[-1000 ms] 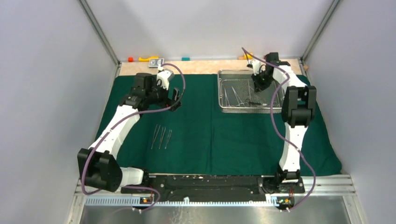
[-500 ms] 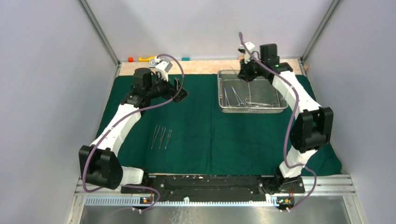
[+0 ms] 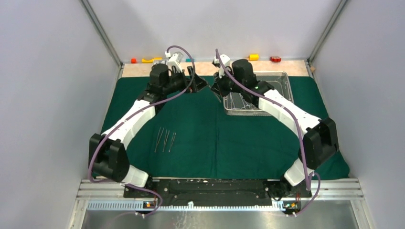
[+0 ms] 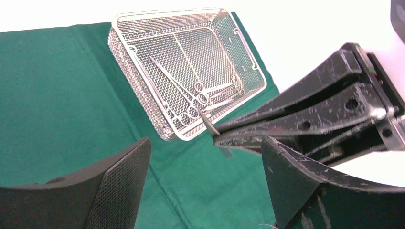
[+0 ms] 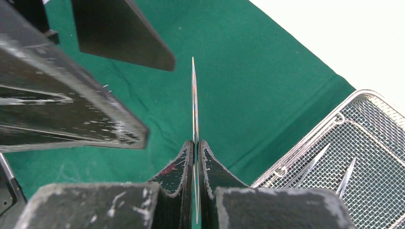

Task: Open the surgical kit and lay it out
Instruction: Place the medical item in the surgical kit.

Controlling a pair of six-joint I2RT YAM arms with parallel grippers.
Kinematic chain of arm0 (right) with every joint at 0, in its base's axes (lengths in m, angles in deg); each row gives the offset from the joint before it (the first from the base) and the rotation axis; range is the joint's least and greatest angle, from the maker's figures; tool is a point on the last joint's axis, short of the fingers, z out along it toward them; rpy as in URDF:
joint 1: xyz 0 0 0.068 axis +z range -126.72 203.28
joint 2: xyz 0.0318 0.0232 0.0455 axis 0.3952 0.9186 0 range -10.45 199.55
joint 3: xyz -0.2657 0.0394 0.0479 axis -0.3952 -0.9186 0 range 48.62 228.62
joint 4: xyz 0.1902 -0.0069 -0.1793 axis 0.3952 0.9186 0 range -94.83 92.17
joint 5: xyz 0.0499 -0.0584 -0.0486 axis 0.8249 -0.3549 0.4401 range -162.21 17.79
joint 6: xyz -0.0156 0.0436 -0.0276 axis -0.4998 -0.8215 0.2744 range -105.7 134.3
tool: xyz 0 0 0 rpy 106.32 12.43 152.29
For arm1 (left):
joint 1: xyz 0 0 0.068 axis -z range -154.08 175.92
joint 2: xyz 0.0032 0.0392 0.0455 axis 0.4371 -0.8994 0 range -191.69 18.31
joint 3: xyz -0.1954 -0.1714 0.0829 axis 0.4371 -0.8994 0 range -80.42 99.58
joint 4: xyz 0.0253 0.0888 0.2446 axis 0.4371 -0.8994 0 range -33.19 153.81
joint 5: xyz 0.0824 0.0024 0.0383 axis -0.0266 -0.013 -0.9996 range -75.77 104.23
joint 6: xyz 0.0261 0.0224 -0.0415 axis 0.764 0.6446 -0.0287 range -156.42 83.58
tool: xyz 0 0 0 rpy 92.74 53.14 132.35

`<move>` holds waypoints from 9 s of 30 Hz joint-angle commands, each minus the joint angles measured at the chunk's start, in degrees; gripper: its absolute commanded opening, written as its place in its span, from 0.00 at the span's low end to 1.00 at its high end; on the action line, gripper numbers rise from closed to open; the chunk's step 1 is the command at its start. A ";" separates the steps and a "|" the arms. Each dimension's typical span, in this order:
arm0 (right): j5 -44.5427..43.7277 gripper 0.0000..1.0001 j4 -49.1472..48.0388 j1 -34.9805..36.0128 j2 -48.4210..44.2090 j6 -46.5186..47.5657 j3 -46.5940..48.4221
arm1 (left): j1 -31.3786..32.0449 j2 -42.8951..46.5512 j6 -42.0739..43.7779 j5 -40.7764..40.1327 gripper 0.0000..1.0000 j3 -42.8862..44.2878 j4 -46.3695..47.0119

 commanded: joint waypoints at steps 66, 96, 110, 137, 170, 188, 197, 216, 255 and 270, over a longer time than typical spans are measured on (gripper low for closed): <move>37.27 0.52 -10.22 0.57 -10.62 6.60 -15.25 | -1.08 9.51 3.21 41.10 0.00 -13.40 37.34; 10.39 0.00 -14.33 1.82 -9.81 -6.52 -13.29 | 3.45 9.23 4.95 2.69 0.78 -6.25 10.28; 2.71 0.00 -12.15 2.77 -8.46 -8.20 -12.19 | 7.08 1.84 2.14 -4.55 0.60 1.87 1.11; 3.39 0.04 -10.74 2.76 -6.64 -8.10 -10.70 | 8.94 0.87 3.05 -6.02 0.23 0.85 1.02; 1.31 0.51 -6.84 -0.21 -17.89 10.15 -20.05 | 8.06 10.37 24.51 -13.34 0.22 -10.45 -29.78; 2.40 0.52 -9.83 -9.94 -20.69 10.37 -27.77 | -3.10 4.27 18.62 -10.62 0.15 -18.71 -32.74; 2.84 0.51 -10.16 -10.83 -19.71 10.13 -28.46 | -3.27 -1.24 22.03 -11.87 0.15 -14.79 -36.87; 2.54 0.50 -10.00 -11.38 -18.77 10.52 -28.94 | -5.25 -6.60 21.32 -11.33 0.22 -12.37 -38.52; 2.19 0.50 -9.97 -11.56 -17.76 11.09 -29.11 | -6.87 -11.42 17.78 -10.35 0.28 -12.98 -36.21; 2.24 0.50 -9.93 -11.74 -17.88 11.09 -28.65 | -6.92 -8.05 18.21 -10.76 0.42 -12.98 -36.90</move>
